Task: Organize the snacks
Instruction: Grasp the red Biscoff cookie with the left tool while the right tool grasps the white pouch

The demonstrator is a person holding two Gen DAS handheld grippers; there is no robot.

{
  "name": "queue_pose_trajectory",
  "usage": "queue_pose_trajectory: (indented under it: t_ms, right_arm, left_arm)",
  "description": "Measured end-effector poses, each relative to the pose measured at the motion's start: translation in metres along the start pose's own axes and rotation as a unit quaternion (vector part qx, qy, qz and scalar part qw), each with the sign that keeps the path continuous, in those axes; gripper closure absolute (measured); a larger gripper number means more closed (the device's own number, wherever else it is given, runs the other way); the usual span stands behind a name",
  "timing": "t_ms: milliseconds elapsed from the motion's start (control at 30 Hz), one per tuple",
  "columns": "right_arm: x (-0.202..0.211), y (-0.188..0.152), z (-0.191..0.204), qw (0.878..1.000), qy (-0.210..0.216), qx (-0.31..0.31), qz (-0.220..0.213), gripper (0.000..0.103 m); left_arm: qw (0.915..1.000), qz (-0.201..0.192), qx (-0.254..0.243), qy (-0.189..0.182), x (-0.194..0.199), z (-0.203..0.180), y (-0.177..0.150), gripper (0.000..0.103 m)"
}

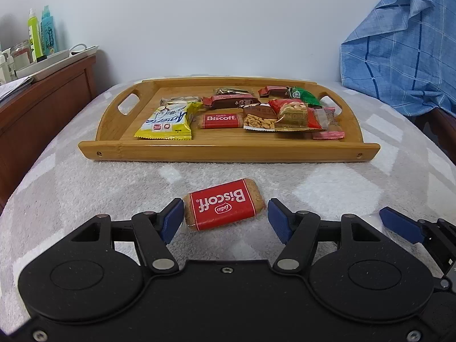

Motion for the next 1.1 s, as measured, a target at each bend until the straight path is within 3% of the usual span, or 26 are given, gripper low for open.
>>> queue_pose_trajectory:
  t_ms: [133, 400, 767, 1100]
  right_arm:
    - [0.002, -0.001, 0.004, 1.0, -0.002, 0.018, -0.005, 0.051]
    - [0.004, 0.001, 0.002, 1.0, 0.006, 0.008, -0.011, 0.057]
    - [0.011, 0.01, 0.007, 0.999, 0.007, 0.012, -0.029, 0.057]
    - [0.015, 0.022, 0.009, 1.0, 0.012, 0.0, -0.028, 0.057]
  left_arm:
    - [1.0, 0.0, 0.0, -0.001, 0.0, 0.001, -0.001, 0.04]
    - [1.0, -0.001, 0.0, -0.003, 0.003, 0.001, -0.002, 0.04]
    - [1.0, -0.006, 0.002, 0.0, 0.009, 0.006, 0.002, 0.04]
    - [0.9999, 0.017, 0.0, 0.001, 0.015, 0.015, 0.007, 0.04]
Point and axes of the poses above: each gripper's, at about its wrist camera, not at the fingertips, and x roughly against the way its jaws point, z to its left, y to its top, the point moved 1 cm from there along -x, roughly the way its jaws point, and after that the axes turned 9 degrees about x, right-handed, at the moved point
